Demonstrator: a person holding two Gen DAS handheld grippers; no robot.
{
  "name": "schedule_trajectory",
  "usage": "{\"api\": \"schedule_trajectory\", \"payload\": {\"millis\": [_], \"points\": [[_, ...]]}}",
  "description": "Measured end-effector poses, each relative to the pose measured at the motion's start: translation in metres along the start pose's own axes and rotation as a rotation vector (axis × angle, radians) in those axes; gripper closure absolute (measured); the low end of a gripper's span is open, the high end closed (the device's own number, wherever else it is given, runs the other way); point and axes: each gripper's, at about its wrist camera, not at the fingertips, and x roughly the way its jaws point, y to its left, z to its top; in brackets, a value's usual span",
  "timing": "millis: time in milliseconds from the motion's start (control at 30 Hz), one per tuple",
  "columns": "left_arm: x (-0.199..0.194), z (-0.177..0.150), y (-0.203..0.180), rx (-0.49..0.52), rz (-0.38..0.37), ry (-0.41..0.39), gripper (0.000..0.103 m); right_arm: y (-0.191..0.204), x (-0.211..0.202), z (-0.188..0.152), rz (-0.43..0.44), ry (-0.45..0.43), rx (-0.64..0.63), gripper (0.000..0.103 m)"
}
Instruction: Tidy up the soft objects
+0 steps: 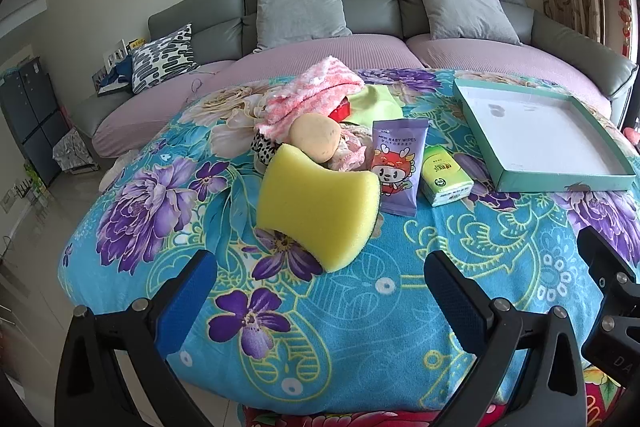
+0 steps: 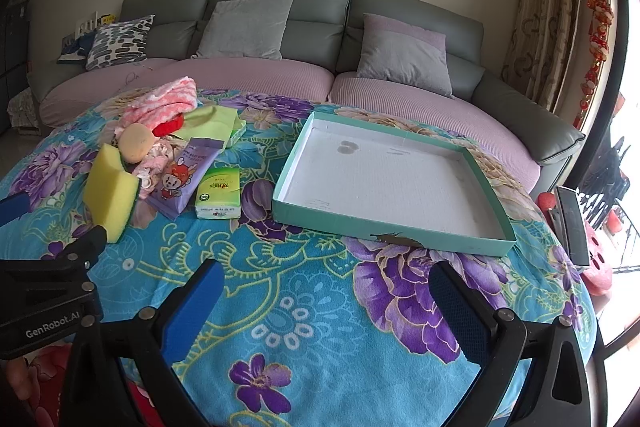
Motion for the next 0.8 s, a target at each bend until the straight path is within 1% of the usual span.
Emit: {"api": "schedule_trajectory", "payload": {"millis": [233, 800], "points": [[-0.0004, 0.0000, -0.0002, 0.000, 0.000, 0.003, 0.000, 0.0043, 0.0004, -0.0007, -0.007, 0.005, -0.021, 0.000], [0.0000, -0.0003, -0.0023, 0.014, 0.005, 0.004, 0.000, 0.0040, 0.0014, -0.0009, -0.006, 0.006, -0.022, 0.000]]}}
